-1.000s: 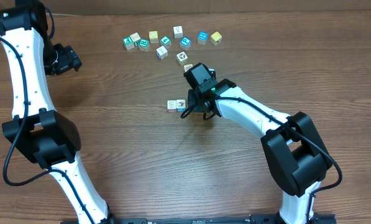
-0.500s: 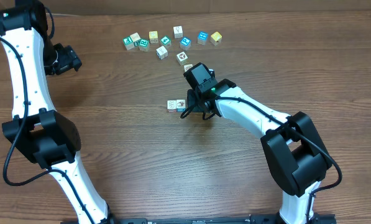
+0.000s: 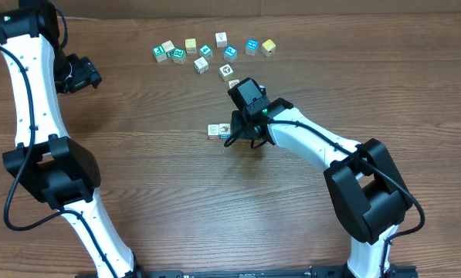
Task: Form a horizontal line
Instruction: 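Open the right gripper to release the green block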
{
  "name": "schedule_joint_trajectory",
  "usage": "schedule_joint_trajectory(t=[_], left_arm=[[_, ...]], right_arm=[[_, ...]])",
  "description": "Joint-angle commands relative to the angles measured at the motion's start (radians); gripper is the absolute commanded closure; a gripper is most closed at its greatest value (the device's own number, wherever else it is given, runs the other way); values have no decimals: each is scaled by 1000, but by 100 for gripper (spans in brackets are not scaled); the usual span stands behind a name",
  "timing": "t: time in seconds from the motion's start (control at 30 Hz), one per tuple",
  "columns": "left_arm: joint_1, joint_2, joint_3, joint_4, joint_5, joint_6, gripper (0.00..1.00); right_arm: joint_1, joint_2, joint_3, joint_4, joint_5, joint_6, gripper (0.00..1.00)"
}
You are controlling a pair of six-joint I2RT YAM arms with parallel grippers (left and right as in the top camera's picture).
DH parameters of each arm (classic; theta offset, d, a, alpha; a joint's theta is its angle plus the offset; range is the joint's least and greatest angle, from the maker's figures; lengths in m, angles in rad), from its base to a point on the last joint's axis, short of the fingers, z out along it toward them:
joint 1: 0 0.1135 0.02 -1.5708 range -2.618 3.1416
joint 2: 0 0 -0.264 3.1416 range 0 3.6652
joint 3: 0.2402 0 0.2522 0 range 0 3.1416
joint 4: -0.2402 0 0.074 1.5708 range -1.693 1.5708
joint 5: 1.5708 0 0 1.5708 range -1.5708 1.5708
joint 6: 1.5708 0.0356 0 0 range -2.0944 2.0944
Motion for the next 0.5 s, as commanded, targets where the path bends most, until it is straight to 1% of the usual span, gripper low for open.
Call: schedule_joint_trajectory(t=[0.0, 0.1, 0.2, 0.33, 0.47], left_arm=[[-7, -1, -5, -1, -9, -14, 0], [-8, -1, -5, -1, -9, -14, 0], [-8, -1, -5, -1, -9, -14, 0], [-7, -1, -5, -1, -9, -14, 1], [-8, -1, -5, -1, -9, -14, 0]], right_arm=[[-2, 10, 27, 21, 3, 3, 53], [-11, 10, 27, 55, 30, 3, 49], [-29, 10, 27, 82, 54, 3, 48], [-61, 10, 27, 103, 63, 3, 48], [-94, 10, 27, 75, 63, 7, 50]])
